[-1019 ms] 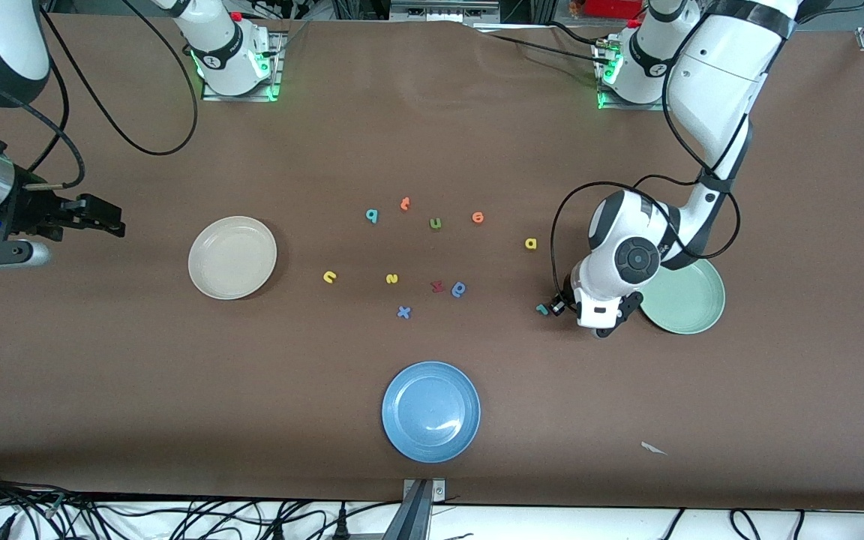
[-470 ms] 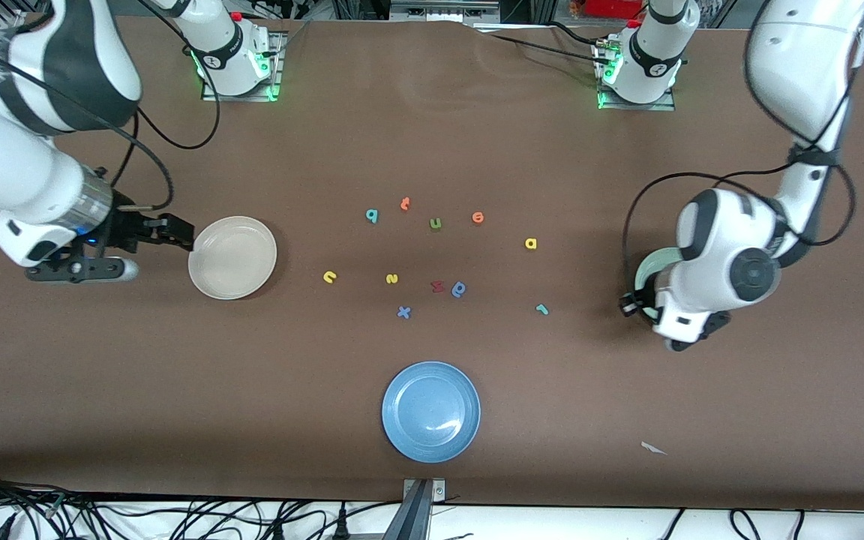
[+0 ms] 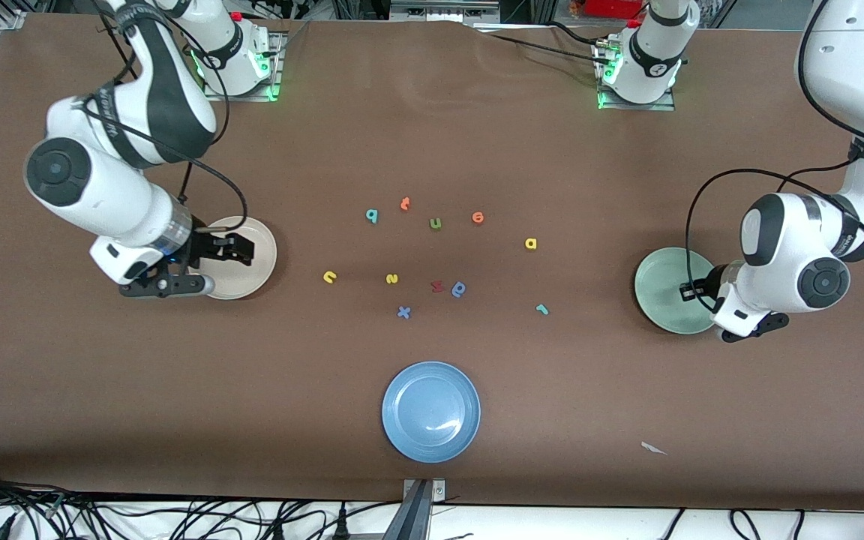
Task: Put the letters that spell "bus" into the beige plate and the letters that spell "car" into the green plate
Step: 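Drop the teal c on the green plate while the right gripper reaches out, then grasp the teal l with the left gripper while the right gripper grasps yellow u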
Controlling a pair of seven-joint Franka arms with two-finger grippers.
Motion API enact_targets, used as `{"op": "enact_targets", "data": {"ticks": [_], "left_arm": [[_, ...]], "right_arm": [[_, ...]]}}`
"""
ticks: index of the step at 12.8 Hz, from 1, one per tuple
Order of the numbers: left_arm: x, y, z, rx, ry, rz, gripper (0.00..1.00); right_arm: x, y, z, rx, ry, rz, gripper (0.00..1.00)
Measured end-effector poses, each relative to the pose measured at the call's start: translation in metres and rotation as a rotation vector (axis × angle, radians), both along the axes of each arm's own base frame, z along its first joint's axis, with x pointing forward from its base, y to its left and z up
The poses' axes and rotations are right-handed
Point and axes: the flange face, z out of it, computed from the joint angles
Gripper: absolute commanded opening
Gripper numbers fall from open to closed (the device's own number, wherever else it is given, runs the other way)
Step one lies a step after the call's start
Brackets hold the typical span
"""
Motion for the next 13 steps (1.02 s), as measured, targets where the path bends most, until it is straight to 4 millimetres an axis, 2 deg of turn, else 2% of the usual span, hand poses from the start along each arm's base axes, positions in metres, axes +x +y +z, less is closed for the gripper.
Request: {"op": "enact_targets", "data": {"ticks": [1,2,3,4,6,8,11,13], "left_arm": [[-0.002,0.008,-0.008,-0.003,0.01,-0.003,0.39],[-0.002,0.013,-0.013,-0.007,0.014,-0.005,0.58],[-0.002,0.015,-0.013,-0.01,0.013,-0.009,0.89],[-0.001,0.015,-0.012,-0.011,0.009,-0.011,1.0],[0.005,0.011,-0.004,-0.013,-0.01,-0.017,1.0],[0.018,-0.002,0.015,-0.029,-0.055,-0.022,1.0],[0.039,-0.043,0.052,-0.109,-0.125,0.091,0.99],[0.045,-0.083,0.064,-0.11,-0.138,0.174,0.98]], "right_arm": [[-0.001,0.008,-0.014,0.008,-0.014,-0.006,1.0],[-0.004,0.019,-0.028,0.018,-0.024,-0.011,1.0],[-0.01,0.031,-0.043,0.027,-0.029,-0.014,1.0],[-0.015,0.042,-0.055,0.032,-0.024,-0.01,1.0],[-0.022,0.056,-0.073,0.034,-0.009,0.004,1.0],[-0.025,0.067,-0.09,0.036,0.001,-0.001,1.0],[-0.031,0.087,-0.127,-0.007,0.0,0.013,1.0],[-0.035,0.098,-0.151,-0.025,0.0,0.02,1.0]]}}
